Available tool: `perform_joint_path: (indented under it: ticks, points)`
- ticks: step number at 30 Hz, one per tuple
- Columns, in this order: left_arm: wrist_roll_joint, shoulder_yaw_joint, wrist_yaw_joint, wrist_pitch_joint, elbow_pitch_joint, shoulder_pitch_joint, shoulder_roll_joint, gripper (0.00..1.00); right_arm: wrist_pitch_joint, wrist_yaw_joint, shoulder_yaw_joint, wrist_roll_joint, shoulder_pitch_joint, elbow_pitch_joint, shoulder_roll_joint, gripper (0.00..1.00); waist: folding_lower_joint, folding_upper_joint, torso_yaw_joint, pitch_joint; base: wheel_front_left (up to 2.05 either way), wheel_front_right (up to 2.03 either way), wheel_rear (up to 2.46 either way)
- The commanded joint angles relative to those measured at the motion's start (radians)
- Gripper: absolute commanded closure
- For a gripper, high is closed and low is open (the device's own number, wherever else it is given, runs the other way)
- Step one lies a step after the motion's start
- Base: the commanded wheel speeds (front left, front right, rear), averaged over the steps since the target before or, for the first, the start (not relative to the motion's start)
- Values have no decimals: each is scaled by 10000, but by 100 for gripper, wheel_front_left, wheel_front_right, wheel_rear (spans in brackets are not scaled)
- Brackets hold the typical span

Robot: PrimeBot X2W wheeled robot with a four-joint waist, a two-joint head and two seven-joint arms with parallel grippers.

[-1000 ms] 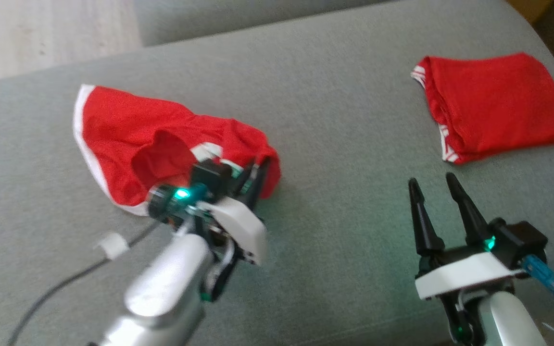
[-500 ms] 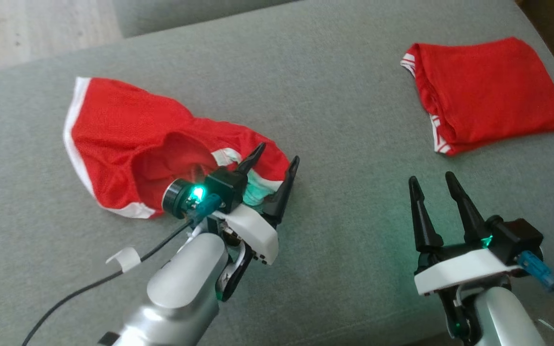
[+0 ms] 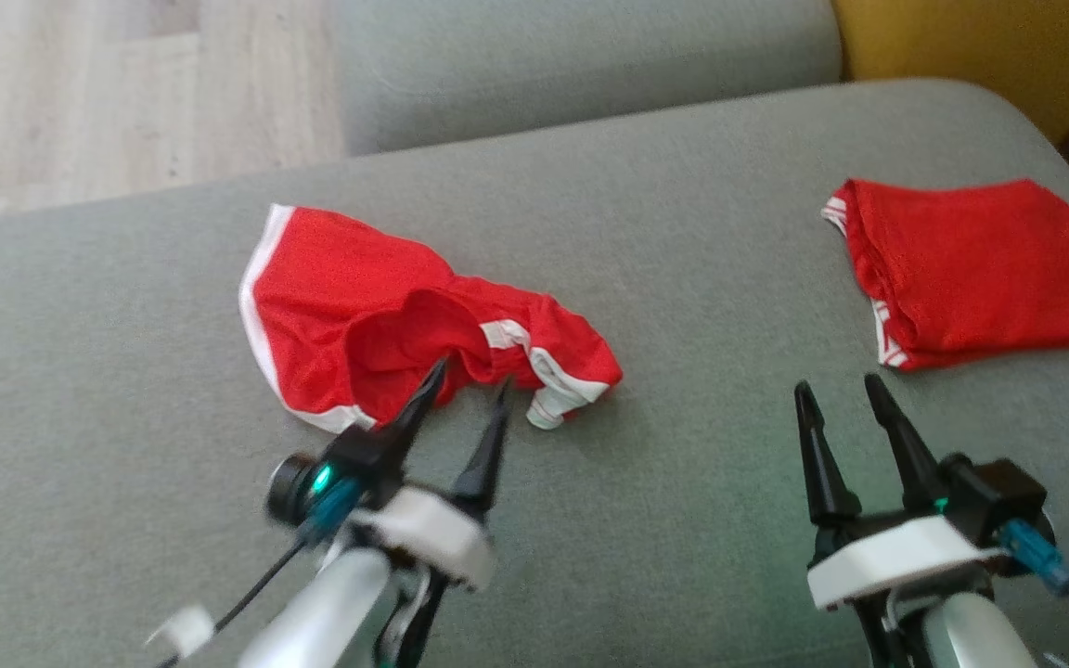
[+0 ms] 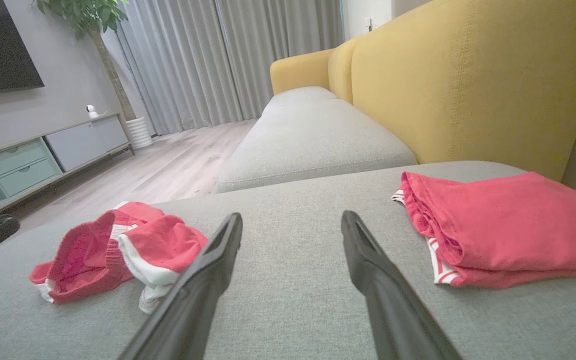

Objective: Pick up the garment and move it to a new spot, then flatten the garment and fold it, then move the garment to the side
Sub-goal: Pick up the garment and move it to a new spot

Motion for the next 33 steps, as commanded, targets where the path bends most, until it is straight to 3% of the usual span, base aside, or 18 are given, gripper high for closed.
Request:
perform_joint_path:
  ticks: [1,6,13,23,33]
  points:
    - [-105,532,189,-145,-452,-33,339,0,31,35,194,-83,-103,-388,-41,0,2,-1,282,-310,0,0,0]
    - [-326,1367,896,-423,-1226,1253,823,0,58,35,241,-73,148,-483,-41,0,2,-1,448,-536,0,0,0]
    - [-162,2553,1447,-498,-2302,3324,1275,0,-141,35,226,-34,555,-479,-41,0,2,-1,704,-737,0,0,0]
    - [527,3501,1443,-502,-3239,4637,1185,0,-99,35,220,-98,1006,-248,-41,0,2,-1,1028,-962,0,0,0]
    - [663,3698,1309,-503,-3157,4795,1036,0,128,35,363,-90,907,125,-41,0,2,-1,977,-1012,0,0,0]
